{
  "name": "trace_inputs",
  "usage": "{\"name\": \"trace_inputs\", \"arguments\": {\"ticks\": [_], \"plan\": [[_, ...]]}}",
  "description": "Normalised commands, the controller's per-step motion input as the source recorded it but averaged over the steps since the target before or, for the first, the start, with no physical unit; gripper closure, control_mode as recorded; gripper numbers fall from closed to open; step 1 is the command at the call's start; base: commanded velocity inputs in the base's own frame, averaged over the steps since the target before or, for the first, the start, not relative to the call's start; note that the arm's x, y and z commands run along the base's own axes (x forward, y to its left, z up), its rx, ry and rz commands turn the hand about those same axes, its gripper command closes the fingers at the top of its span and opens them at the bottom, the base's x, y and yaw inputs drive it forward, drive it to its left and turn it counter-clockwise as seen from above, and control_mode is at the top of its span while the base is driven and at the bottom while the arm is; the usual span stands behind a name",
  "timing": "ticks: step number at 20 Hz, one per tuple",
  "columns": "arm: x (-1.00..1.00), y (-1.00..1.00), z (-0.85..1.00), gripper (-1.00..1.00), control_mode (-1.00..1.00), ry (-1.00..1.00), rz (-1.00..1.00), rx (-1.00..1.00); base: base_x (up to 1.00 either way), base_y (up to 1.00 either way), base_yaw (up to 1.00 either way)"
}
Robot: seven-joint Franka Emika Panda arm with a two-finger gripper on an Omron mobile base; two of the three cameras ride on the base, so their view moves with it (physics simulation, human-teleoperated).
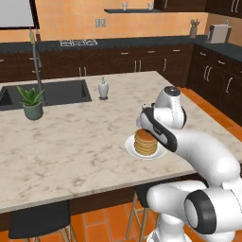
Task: Take the strawberry from the fridge and place it on top of the pancake, located on the dining counter.
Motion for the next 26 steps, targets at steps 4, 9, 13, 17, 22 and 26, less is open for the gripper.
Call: {"name": "trace_inputs", "arguments": {"ticks": [4,9,13,17,22,26], "plan": [[0.37,0.00,-0.30,1.00,-1.00,0.01,0.00,0.00,0.00,0.00,0.00],[0.04,0.00,-0.20,1.00,-1.00,0.01,0.00,0.00,0.00,0.00,0.00],[0.05,0.00,-0.10,1.00,-1.00,0.00,0.00,0.00,0.00,0.00,0.00],[0.01,0.00,-0.15,1.00,-1.00,0.00,0.00,0.00,0.00,0.00,0.00],[0.09,0.00,-0.17,1.00,-1.00,0.00,0.00,0.00,0.00,0.00,0.00],[0.08,0.00,-0.18,1.00,-1.00,0.00,0.00,0.00,0.00,0.00,0.00]]}}
